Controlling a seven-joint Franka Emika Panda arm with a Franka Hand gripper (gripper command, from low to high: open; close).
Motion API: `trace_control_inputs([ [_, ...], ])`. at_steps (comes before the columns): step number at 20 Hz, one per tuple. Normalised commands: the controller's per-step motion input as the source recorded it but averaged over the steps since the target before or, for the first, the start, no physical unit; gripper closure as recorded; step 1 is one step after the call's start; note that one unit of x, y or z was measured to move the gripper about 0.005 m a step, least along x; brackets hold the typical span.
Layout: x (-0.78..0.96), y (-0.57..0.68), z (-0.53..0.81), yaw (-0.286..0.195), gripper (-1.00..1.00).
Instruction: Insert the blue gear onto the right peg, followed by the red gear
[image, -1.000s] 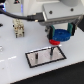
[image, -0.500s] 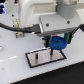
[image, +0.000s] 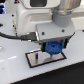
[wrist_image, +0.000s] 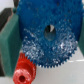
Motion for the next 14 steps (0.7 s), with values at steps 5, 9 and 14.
trace_control_inputs([
  [5,0.2,0.0,-0.15,0.0,1.0],
  [9,0.07,0.03,0.03,0.0,1.0],
  [14,-0.01,0.04,0.31,0.0,1.0],
])
